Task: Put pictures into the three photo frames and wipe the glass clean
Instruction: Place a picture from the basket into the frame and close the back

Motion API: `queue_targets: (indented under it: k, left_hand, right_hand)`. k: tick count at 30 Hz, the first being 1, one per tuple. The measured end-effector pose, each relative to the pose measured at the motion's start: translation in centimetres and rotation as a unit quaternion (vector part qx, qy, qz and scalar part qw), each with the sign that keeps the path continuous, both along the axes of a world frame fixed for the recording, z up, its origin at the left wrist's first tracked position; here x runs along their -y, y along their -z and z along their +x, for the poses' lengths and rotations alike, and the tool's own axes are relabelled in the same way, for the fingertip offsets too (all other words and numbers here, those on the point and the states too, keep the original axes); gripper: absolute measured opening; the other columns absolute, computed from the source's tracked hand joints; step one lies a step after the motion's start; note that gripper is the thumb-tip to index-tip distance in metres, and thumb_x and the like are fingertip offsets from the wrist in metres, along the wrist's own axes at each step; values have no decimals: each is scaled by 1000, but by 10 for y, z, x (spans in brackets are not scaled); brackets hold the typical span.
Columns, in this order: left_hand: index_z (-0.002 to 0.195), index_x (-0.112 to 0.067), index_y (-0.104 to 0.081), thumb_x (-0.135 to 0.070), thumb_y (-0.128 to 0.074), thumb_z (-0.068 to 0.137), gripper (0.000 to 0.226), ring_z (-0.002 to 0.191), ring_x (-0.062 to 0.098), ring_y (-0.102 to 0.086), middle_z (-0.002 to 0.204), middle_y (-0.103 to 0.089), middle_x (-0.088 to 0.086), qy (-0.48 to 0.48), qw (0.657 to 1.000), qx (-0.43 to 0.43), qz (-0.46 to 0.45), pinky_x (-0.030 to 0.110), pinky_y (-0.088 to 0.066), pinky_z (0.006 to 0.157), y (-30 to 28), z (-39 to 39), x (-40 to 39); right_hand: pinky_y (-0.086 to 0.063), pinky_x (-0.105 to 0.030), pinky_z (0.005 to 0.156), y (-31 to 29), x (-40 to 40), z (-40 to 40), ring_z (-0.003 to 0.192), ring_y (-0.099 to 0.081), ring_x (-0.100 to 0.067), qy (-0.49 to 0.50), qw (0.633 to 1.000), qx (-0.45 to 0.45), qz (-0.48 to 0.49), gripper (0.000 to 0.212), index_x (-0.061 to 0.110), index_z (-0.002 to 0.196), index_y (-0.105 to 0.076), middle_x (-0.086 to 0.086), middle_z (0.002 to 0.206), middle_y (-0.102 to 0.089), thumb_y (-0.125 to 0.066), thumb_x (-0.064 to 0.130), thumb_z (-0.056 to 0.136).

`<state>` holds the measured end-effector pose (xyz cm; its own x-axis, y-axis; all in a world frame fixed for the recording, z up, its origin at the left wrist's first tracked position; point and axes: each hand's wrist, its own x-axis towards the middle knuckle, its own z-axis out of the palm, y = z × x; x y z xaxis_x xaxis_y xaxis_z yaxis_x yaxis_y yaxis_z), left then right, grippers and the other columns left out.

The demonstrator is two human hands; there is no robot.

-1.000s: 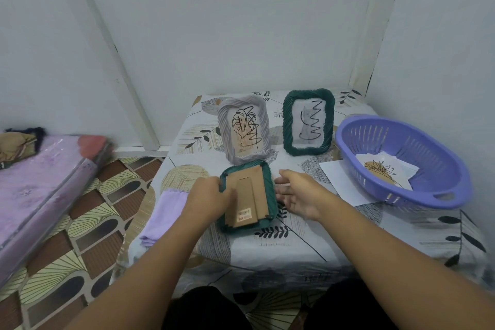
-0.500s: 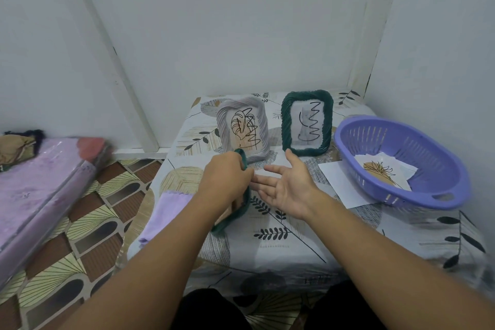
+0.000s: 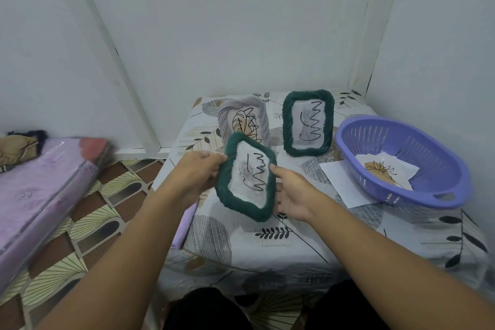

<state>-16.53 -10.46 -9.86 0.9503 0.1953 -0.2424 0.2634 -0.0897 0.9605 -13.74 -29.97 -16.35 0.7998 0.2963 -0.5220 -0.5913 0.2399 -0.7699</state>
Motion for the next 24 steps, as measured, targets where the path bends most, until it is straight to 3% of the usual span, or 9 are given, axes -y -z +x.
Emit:
queue_targets:
  k: [3, 6, 9, 11, 14, 16, 18, 21, 24]
  left_hand:
    - [94, 2, -66, -12, -63, 97, 14, 62, 20, -50, 73, -55, 14, -24, 995, -37, -85, 27, -51, 55, 28, 3, -11]
    - [94, -2, -64, -15, -64, 97, 14, 61, 19, -51, 70, -58, 12, -24, 994, -56, -86, 32, -51, 63, 50, 1, -16]
    - [103, 0, -67, -22, -69, 96, 24, 60, 14, -59, 67, -66, 3, -11, 998, -57, -33, 29, -58, 70, 62, -2, -14]
    - [106, 1, -68, -20, -72, 93, 25, 56, 10, -56, 64, -66, 0, -17, 998, -50, 31, 28, -57, 67, 68, -2, -12]
    - [96, -5, -71, -23, -75, 91, 19, 64, 17, -61, 73, -69, 5, -26, 988, -53, 142, 40, -61, 75, 75, 1, -10]
    - [85, -13, -73, -28, -77, 88, 17, 75, 20, -68, 78, -72, 4, -15, 974, -51, 220, 43, -61, 83, 78, 3, -10]
    - [77, -16, -73, -31, -78, 87, 19, 80, 21, -69, 78, -73, 3, -5, 960, -50, 275, 40, -59, 82, 79, 4, -10]
    - [73, -16, -72, -31, -78, 87, 21, 75, 18, -67, 74, -72, 3, 6, 946, -53, 320, 32, -55, 70, 79, 4, -12]
    - [71, -15, -71, -26, -79, 86, 21, 66, 14, -62, 70, -69, 1, 27, 929, -60, 363, 25, -45, 57, 79, 2, -12]
  right_hand:
    - [-60, -45, 76, 5, 2, 5, 100, -72, -33, 45, 998, 1, 38, 30, 6, 123, -64, -17, 109, -75, -42, 22, 109]
    - [-61, -44, 78, 5, 4, 10, 101, -73, -31, 48, 998, 43, 4, 24, 7, 121, -63, -15, 109, -76, -44, 15, 108]
    - [-59, -44, 90, 7, 7, 14, 103, -73, -30, 34, 994, 88, -60, 20, 11, 113, -65, -12, 109, -76, -47, 15, 107]
    - [-58, -47, 95, 12, 9, 16, 102, -73, -29, 18, 986, 112, -125, 20, 14, 113, -66, -11, 108, -76, -47, 17, 107]
    - [-56, -52, 96, 20, 7, 16, 100, -72, -29, -10, 967, 140, -211, 19, 19, 108, -67, -9, 104, -76, -50, 24, 103]
    - [-56, -51, 96, 29, 7, 21, 99, -71, -27, -31, 944, 177, -276, 23, 23, 105, -68, -4, 102, -76, -51, 35, 95]
    - [-54, -43, 92, 27, 4, 22, 99, -67, -24, -70, 898, 226, -370, 27, 22, 109, -67, -2, 103, -73, -49, 38, 98]
    - [-52, -40, 88, 24, 1, 24, 96, -63, -25, -95, 822, 271, -492, 27, 20, 104, -66, -1, 99, -69, -47, 39, 101]
    - [-51, -45, 90, 32, 3, 25, 93, -62, -28, -115, 781, 267, -553, 34, 19, 84, -63, -2, 94, -66, -52, 48, 97]
